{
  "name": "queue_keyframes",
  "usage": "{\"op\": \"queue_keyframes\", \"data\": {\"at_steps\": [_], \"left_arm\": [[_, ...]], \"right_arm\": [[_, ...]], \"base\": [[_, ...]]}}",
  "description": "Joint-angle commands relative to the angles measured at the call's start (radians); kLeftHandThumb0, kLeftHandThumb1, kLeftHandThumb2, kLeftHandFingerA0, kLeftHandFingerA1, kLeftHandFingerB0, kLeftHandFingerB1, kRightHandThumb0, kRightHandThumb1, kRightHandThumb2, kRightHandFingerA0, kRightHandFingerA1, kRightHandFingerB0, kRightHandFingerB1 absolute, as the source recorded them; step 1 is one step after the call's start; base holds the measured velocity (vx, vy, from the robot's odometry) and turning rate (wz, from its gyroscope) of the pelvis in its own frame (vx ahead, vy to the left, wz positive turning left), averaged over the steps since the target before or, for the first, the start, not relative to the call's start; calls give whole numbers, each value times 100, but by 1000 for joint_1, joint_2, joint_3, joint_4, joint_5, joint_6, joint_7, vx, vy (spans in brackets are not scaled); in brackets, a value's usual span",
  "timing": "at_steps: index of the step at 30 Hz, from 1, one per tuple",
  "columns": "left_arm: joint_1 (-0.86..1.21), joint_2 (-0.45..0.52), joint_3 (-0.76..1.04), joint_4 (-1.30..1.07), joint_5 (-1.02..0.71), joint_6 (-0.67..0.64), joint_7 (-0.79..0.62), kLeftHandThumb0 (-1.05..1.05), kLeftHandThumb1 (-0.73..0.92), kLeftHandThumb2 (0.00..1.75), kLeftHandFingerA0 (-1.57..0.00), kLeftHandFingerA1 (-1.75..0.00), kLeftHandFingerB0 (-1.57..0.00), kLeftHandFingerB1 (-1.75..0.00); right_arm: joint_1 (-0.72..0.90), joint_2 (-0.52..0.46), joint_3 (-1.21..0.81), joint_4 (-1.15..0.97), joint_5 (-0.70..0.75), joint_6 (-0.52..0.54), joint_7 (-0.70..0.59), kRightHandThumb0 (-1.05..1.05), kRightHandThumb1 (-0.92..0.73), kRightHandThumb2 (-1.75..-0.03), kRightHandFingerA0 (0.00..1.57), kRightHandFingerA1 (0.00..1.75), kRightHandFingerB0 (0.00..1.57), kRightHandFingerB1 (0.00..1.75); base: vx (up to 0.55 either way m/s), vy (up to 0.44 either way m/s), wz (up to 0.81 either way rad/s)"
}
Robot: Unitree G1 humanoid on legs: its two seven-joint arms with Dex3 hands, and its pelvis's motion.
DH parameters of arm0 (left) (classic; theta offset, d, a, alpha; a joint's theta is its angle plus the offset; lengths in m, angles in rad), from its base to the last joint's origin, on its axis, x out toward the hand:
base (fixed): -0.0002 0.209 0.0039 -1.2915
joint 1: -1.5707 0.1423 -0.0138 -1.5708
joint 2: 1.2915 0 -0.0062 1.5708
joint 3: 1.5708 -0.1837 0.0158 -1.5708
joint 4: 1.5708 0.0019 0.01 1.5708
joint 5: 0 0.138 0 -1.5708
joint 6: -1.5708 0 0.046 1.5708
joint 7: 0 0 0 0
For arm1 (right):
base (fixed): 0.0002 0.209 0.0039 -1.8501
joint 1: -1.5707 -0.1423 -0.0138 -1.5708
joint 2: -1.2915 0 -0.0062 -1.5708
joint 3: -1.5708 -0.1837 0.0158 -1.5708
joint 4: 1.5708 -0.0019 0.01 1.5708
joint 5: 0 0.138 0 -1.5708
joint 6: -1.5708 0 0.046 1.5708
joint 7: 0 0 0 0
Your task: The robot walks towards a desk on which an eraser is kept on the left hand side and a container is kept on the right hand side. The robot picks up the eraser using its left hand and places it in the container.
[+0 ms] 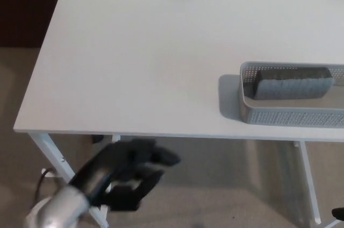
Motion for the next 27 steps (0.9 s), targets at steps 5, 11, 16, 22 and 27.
{"op": "queue_keyframes", "data": {"at_steps": [5, 11, 16, 22, 27], "left_arm": [[307, 313, 295, 286, -340, -461, -583, -77, 78, 68, -46, -38, -45, -34], [65, 174, 229, 794, -22, -330, 107, -72, 79, 64, -19, -37, -21, -31], [-19, 193, 244, 1113, 3, -330, 268, -36, 57, 112, 0, -51, 0, -51], [-58, 211, 320, 1265, -87, -341, 221, -66, 88, 66, -24, -42, -19, -37], [-68, 226, 296, 1360, -68, -399, 214, -71, 89, 66, -19, -42, -15, -38]], "right_arm": [[97, -29, 14, 74, -21, -40, -12, -23, -54, -55, 71, 49, 64, 46], [119, -25, 1, 53, -4, -54, -15, -25, -54, -55, 70, 49, 65, 47], [85, -42, -5, 55, 0, -32, -14, -22, -54, -56, 69, 48, 64, 46], [82, -41, -8, 66, 3, -30, -9, -21, -56, -56, 66, 47, 61, 46], [98, -44, -9, 66, 5, -40, 1, -21, -55, -56, 66, 47, 61, 46]], "base": [[0, 0, 0], [0, 0, 0], [0, 0, 0], [0, 0, 0], [0, 0, 0]]}}
